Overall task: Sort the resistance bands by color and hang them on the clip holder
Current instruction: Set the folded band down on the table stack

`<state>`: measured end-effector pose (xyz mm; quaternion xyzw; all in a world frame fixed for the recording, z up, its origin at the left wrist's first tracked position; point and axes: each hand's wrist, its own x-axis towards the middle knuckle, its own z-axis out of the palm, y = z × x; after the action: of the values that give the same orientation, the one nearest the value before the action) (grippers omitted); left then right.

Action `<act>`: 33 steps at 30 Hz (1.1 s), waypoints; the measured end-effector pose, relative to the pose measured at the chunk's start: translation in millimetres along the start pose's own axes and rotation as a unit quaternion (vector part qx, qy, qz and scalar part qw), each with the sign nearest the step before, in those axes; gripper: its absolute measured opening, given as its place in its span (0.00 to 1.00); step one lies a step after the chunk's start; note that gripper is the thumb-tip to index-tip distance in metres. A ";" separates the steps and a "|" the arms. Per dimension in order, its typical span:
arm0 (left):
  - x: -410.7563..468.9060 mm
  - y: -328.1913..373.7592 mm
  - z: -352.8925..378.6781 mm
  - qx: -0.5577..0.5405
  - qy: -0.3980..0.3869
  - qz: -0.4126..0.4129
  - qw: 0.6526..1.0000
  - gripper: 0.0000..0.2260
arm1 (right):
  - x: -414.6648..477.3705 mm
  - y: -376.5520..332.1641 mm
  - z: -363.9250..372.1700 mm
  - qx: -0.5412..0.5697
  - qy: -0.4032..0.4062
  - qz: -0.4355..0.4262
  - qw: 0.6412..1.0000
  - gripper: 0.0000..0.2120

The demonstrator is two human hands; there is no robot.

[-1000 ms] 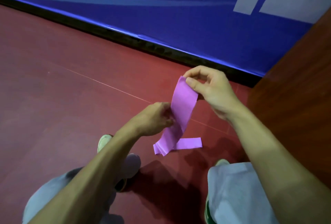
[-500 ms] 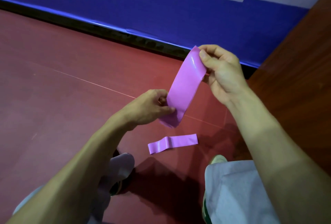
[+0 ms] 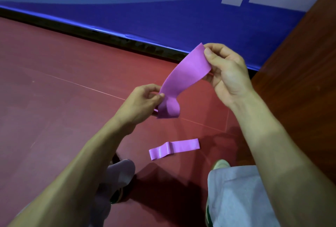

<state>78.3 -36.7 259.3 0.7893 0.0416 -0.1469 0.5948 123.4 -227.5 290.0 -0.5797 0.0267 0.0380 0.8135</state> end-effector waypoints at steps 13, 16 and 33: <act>4.7 14.9 -25.5 -0.296 0.114 -0.085 0.944 0.13 | -4.6 8.8 3.8 -0.157 -0.199 -0.039 0.967 0.04; 2.5 10.8 -26.9 -0.195 0.176 -0.022 0.965 0.05 | -6.0 12.1 7.4 -0.231 -0.261 -0.036 0.937 0.05; -1.9 6.5 -31.1 0.007 0.139 0.147 0.979 0.07 | 4.8 44.7 7.9 -0.413 -0.178 -0.042 0.892 0.17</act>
<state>83.7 -8.9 273.6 0.8038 0.0068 0.0529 0.5925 124.1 -205.4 250.1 -0.8474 -0.1613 0.1137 0.4929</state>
